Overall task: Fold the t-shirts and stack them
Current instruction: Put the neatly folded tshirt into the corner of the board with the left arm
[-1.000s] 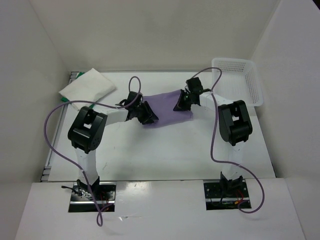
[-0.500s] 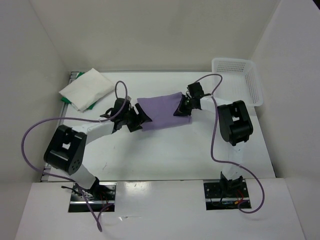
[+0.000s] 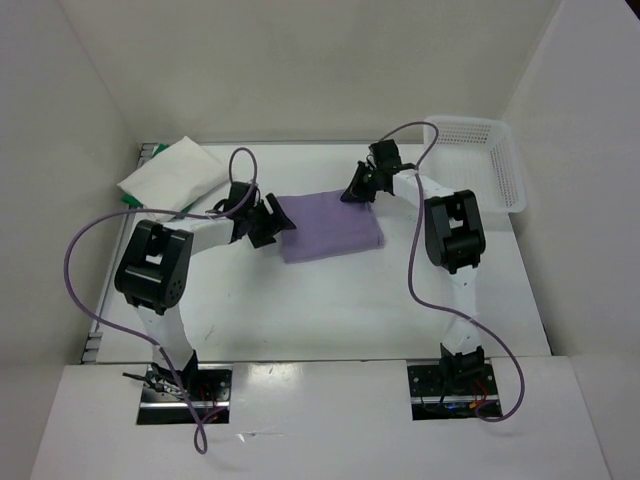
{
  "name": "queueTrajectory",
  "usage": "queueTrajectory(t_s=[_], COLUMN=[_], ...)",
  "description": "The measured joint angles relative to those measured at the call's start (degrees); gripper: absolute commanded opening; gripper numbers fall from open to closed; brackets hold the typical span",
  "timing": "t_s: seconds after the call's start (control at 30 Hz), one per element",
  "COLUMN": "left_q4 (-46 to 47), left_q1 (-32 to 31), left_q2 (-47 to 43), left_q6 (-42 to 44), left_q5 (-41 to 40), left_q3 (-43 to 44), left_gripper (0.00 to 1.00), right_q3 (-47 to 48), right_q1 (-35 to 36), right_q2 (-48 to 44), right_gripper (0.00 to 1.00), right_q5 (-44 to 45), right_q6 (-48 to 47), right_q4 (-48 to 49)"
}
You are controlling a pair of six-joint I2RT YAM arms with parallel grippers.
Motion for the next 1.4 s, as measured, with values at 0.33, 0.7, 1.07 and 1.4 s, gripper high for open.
queueTrajectory(t_s=[0.33,0.7,1.07,1.4], left_q4=[3.2,4.0,-5.2,-3.4], left_q1=[0.0,-1.6,-1.6,25.2], left_q2=[6.4,14.4,18.5,8.2], left_q6=[-0.2,-0.2,1.2,1.8], left_q5=[3.7,7.2,9.8,10.9], left_q3=[5.5,13.4,38.5,40.0], left_gripper=[0.69,0.17,0.07,0.62], right_q3=[5.2,-7.8,-31.8,-35.4], right_q1=[-1.3,-5.5,-13.2,-16.2], right_q2=[3.8,-28.1,-44.8,-46.1], right_gripper=[0.46,0.51,0.51,0.51], right_q5=[-1.8,-5.4,-7.2,-10.4], right_q6=[0.0,0.5,1.7,1.7], right_q4=[-4.5,-2.5,-2.6,-4.4])
